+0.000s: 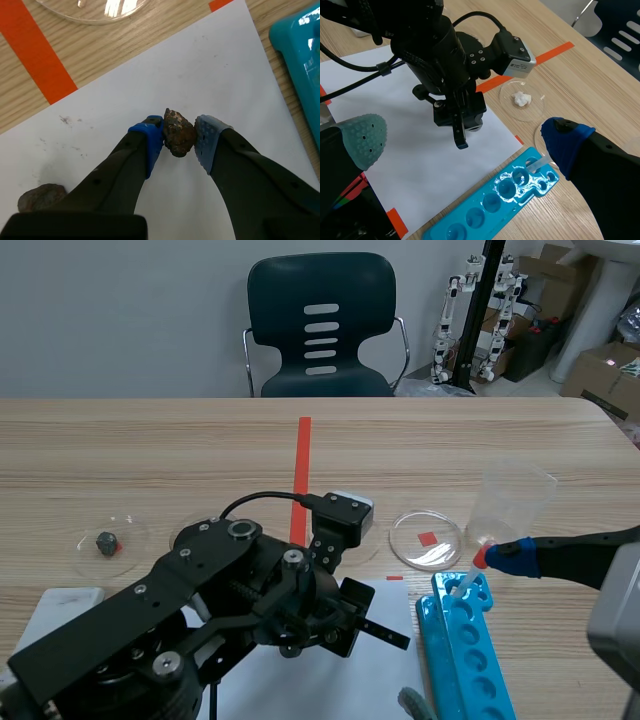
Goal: Put the right mineral back
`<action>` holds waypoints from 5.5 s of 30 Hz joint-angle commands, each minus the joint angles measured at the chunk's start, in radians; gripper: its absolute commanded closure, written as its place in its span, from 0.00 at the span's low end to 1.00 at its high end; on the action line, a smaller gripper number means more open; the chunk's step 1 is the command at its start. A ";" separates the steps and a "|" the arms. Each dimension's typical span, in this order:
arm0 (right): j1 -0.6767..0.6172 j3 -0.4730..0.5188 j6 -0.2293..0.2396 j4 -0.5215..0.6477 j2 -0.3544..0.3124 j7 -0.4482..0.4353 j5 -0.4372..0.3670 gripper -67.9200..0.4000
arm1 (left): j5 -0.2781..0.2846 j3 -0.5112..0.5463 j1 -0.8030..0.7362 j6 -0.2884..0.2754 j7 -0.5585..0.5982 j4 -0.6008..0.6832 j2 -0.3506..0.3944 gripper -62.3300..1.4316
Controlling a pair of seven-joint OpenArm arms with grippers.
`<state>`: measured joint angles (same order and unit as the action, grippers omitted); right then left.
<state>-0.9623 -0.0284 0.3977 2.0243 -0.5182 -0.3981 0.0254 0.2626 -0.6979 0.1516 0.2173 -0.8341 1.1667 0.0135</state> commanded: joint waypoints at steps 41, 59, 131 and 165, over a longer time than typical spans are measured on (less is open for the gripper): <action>-0.004 0.003 -0.004 0.005 -0.003 -0.012 -0.011 0.04 | -0.004 0.002 0.067 0.051 -0.083 -0.073 -0.072 0.74; -0.004 0.003 -0.004 0.005 -0.003 -0.012 -0.011 0.04 | -0.005 0.002 0.063 0.087 -0.077 -0.073 -0.071 0.00; -0.004 0.003 -0.004 0.005 -0.002 -0.012 -0.011 0.04 | -0.020 0.003 -0.137 0.084 0.225 0.272 0.172 0.00; -0.004 0.003 -0.004 0.005 -0.002 -0.012 -0.011 0.04 | -0.019 0.003 -0.137 0.084 0.225 0.272 0.172 0.00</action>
<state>-0.9623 -0.0284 0.3977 2.0243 -0.5182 -0.3985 0.0254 0.2440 -0.6971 0.0086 0.3027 -0.6228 1.4330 0.1993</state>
